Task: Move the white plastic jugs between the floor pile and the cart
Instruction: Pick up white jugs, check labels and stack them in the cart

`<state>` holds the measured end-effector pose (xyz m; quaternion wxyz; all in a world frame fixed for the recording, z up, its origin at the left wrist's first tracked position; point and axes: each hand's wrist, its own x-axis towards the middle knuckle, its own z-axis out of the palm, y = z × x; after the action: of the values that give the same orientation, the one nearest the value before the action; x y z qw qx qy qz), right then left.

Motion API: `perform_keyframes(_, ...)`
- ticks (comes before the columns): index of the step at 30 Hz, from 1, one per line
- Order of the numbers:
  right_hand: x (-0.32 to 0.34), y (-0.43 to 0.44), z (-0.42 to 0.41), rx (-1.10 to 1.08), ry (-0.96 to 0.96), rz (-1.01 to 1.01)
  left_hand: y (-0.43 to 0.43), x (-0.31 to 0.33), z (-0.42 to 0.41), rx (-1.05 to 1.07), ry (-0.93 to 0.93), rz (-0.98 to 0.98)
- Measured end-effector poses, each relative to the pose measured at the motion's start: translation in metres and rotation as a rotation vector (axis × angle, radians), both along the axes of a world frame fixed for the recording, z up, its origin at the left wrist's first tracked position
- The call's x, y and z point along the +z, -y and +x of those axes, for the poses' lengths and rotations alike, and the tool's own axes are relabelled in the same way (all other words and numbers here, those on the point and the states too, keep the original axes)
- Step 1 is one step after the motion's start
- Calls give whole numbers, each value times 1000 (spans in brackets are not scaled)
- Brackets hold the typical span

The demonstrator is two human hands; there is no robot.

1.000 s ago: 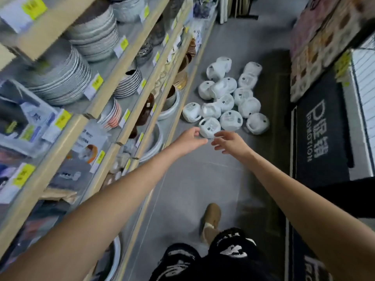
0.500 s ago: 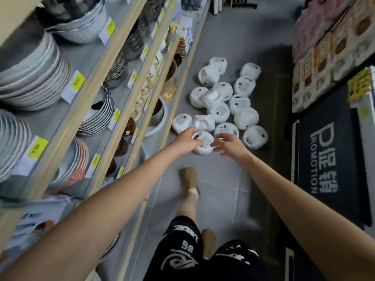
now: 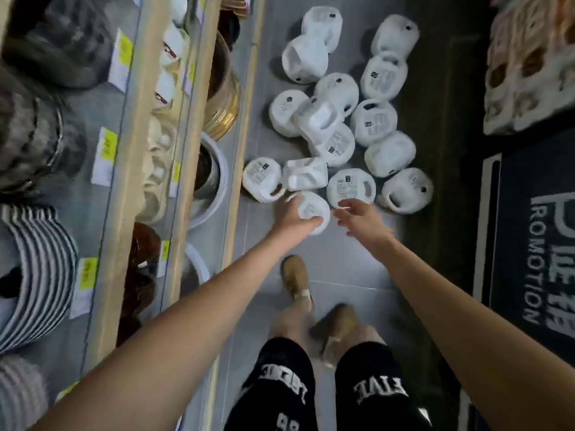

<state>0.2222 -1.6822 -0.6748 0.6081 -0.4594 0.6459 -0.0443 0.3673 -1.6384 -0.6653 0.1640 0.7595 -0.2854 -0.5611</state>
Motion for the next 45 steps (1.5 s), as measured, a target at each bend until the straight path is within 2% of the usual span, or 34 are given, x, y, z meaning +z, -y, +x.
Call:
perform_keyframes(9, -202, 39, 0, -20, -124, 175, 38, -198, 21, -1, -83, 115)
perform_keyframes(15, -340, 56, 4, -4, -166, 255, 54, -339, 24, 75, -27, 235)
perform_keyframes(18, -400, 62, 6, -33, -182, 291, 63, -399, 21, 34, 68, 247)
perform_keyframes(22, -468, 59, 7, -128, -121, 343, 70, -462, 26, 33, 164, 293)
perform_keyframes(28, -539, 48, -4, -194, 24, 323, 62, -521, 38, 98, 79, 242)
perform_keyframes(33, -538, 48, -3, -207, 81, 274, 54, -540, 47, 73, 45, 129)
perform_keyframes(37, -540, 47, -4, -217, 97, 234, 57, -537, 43, 76, 76, 131)
perform_keyframes(41, -517, 50, -6, -194, 100, 243, 55, -511, 39, 126, 50, 151)
perform_keyframes(45, -465, 52, -10, -118, 95, 243, 45, -463, 34, 181, 22, 126)
